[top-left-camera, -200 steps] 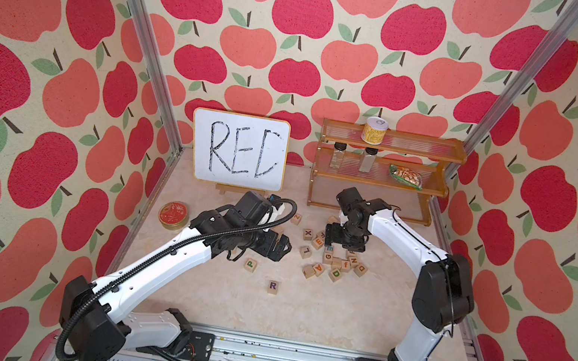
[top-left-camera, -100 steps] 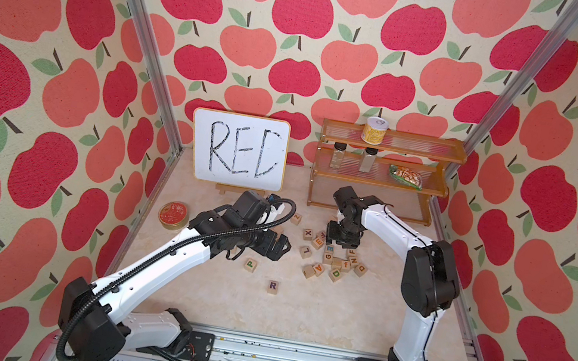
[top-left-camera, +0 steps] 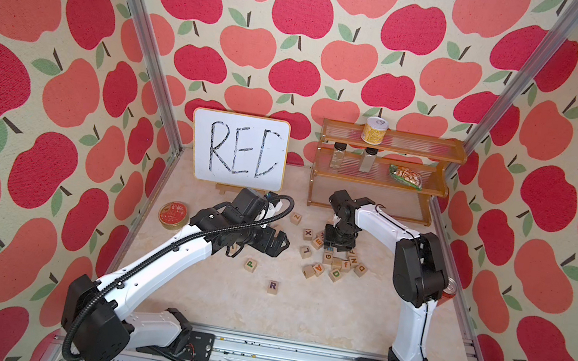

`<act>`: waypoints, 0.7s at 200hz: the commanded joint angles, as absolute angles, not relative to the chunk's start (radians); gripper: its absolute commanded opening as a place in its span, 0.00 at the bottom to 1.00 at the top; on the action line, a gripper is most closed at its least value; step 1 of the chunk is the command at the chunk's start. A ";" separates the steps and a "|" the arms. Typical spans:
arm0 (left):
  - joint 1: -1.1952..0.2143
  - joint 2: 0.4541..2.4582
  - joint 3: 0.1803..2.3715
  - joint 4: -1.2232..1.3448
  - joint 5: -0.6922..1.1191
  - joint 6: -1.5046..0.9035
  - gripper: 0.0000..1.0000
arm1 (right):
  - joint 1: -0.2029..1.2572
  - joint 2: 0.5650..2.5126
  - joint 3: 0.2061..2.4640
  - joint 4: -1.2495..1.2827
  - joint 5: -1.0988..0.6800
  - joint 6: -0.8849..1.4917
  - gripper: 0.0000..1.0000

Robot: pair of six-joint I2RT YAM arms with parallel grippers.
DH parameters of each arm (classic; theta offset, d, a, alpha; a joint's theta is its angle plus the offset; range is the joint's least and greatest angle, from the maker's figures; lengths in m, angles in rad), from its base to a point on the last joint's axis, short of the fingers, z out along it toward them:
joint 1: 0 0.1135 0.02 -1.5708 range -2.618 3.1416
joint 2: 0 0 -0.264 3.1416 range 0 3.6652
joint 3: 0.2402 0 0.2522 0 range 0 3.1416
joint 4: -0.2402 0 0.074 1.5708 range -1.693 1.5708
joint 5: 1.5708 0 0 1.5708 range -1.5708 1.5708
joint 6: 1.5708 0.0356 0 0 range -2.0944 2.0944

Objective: Assemble the uppercase word "red" with letter blocks
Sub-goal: Pick up the letter block from the center of the board.

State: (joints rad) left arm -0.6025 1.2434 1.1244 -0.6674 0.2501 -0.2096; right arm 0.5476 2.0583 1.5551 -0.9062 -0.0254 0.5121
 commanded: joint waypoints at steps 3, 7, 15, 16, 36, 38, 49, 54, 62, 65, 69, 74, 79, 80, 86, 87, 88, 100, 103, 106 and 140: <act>-0.590 1.249 1.109 -0.660 0.272 -0.190 0.99 | 0.541 2.080 1.577 -0.902 -0.044 0.511 0.46; -0.589 1.249 1.109 -0.661 0.274 -0.190 0.99 | 0.540 2.082 1.576 -0.903 -0.046 0.511 0.45; -0.586 1.247 1.109 -0.663 0.275 -0.190 0.99 | 0.541 2.086 1.576 -0.902 -0.048 0.510 0.44; -0.587 1.248 1.110 -0.664 0.276 -0.190 0.99 | 0.541 2.085 1.576 -0.901 -0.048 0.510 0.44; -0.581 1.248 1.108 -0.664 0.282 -0.192 0.99 | 0.541 2.096 1.576 -0.904 -0.051 0.500 0.37; -0.581 1.248 1.108 -0.664 0.283 -0.192 0.99 | 0.541 2.098 1.576 -0.904 -0.051 0.499 0.36; -0.578 1.247 1.106 -0.664 0.284 -0.192 0.99 | 0.541 2.101 1.576 -0.911 -0.049 0.494 0.28; -0.577 1.247 1.106 -0.666 0.285 -0.191 0.99 | 0.541 2.102 1.575 -0.911 -0.049 0.491 0.24; -0.575 1.247 1.106 -0.667 0.287 -0.192 0.99 | 0.541 2.099 1.574 -0.916 -0.041 0.485 0.19; -0.574 1.247 1.106 -0.666 0.288 -0.193 0.99 | 0.541 2.100 1.574 -0.918 -0.038 0.481 0.18; -0.573 1.247 1.107 -0.666 0.289 -0.193 0.99 | 0.541 2.097 1.574 -0.920 -0.034 0.476 0.17; -0.572 1.247 1.107 -0.667 0.291 -0.193 0.99 | 0.541 2.096 1.575 -0.924 -0.030 0.469 0.15; -0.571 1.247 1.108 -0.667 0.294 -0.193 0.99 | 0.541 2.094 1.576 -0.929 -0.023 0.460 0.15; -0.571 1.247 1.108 -0.667 0.294 -0.193 0.99 | 0.541 2.093 1.576 -0.930 -0.022 0.458 0.15; -0.569 1.246 1.109 -0.669 0.299 -0.193 0.99 | 0.541 2.090 1.581 -0.937 -0.017 0.447 0.14; -0.569 1.247 1.109 -0.670 0.301 -0.193 0.99 | 0.541 2.090 1.582 -0.938 -0.015 0.445 0.14; -0.568 1.247 1.109 -0.669 0.301 -0.193 0.99 | 0.541 2.090 1.580 -0.940 -0.014 0.443 0.14; -0.567 1.250 1.115 -0.676 0.306 -0.193 0.99 | 0.541 2.079 1.586 -0.954 -0.001 0.418 0.13; -0.567 1.251 1.117 -0.678 0.308 -0.193 0.99 | 0.541 2.077 1.586 -0.957 0.002 0.411 0.13; -0.566 1.251 1.118 -0.681 0.310 -0.193 0.99 | 0.541 2.075 1.586 -0.960 0.005 0.405 0.13; -0.563 1.255 1.124 -0.691 0.344 -0.193 0.99 | 0.546 2.040 1.592 -0.990 0.034 0.329 0.12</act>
